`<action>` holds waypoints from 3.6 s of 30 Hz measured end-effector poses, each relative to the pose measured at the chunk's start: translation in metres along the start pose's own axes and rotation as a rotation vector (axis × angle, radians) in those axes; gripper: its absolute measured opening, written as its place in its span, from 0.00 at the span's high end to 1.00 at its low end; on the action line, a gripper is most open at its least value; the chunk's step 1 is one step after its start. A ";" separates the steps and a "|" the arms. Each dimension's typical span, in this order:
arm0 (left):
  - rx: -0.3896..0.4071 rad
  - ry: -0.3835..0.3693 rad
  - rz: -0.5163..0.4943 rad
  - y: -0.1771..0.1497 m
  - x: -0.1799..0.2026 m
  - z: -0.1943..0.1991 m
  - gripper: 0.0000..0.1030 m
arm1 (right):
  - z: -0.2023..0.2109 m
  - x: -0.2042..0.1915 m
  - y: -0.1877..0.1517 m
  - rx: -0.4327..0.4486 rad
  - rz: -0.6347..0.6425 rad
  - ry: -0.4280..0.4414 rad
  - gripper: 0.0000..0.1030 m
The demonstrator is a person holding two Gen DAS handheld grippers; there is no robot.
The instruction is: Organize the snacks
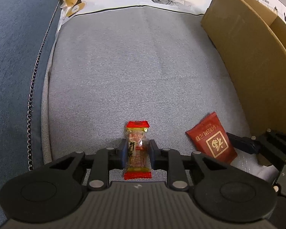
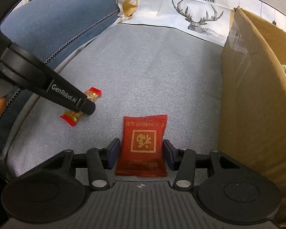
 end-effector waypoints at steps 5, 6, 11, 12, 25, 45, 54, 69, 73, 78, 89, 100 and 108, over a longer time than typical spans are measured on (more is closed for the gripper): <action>0.031 -0.008 0.007 0.002 0.002 0.006 0.83 | 0.003 0.002 0.002 0.020 -0.019 -0.009 0.57; 0.051 -0.013 0.007 0.003 0.003 0.009 0.83 | 0.007 0.002 0.004 0.037 -0.027 -0.005 0.57; 0.194 -0.024 0.013 0.011 0.012 0.036 0.83 | 0.027 0.007 0.010 0.138 -0.043 -0.005 0.58; 0.226 -0.021 0.020 0.012 0.013 0.042 0.83 | 0.033 0.007 0.012 0.162 -0.046 -0.005 0.58; 0.519 -0.047 0.012 0.016 0.053 0.103 0.83 | 0.107 0.059 0.033 0.410 -0.163 -0.067 0.58; 0.751 -0.211 -0.115 0.050 0.163 0.103 0.83 | 0.139 0.191 0.034 0.512 -0.386 -0.192 0.58; 0.771 -0.271 -0.231 0.058 0.220 0.088 0.83 | 0.134 0.238 0.019 0.486 -0.455 -0.290 0.58; 0.746 -0.370 -0.266 0.066 0.272 0.061 0.83 | 0.130 0.265 0.011 0.461 -0.507 -0.363 0.57; 0.743 -0.384 -0.240 0.072 0.273 0.058 0.83 | 0.129 0.267 0.011 0.454 -0.510 -0.369 0.57; 0.743 -0.396 -0.235 0.076 0.276 0.056 0.83 | 0.129 0.270 0.010 0.453 -0.513 -0.378 0.57; 0.728 -0.372 -0.187 0.079 0.267 0.054 0.40 | 0.122 0.274 0.007 0.399 -0.537 -0.461 0.28; 0.806 -0.299 -0.214 0.044 0.249 0.088 0.17 | 0.131 0.280 -0.005 0.389 -0.600 -0.459 0.01; 0.766 -0.177 -0.179 -0.014 0.246 0.111 0.07 | 0.177 0.288 -0.027 0.421 -0.600 -0.469 0.01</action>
Point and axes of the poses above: each gripper's, at about its wrist camera, not at the fingertips, and z roughly against the way its jaws point, x to its right, y to its top, the point moved 5 cm from there along -z, roughly the way its jaws point, and after that the axes turned 13 degrees about -y, right-handed, at the moved point
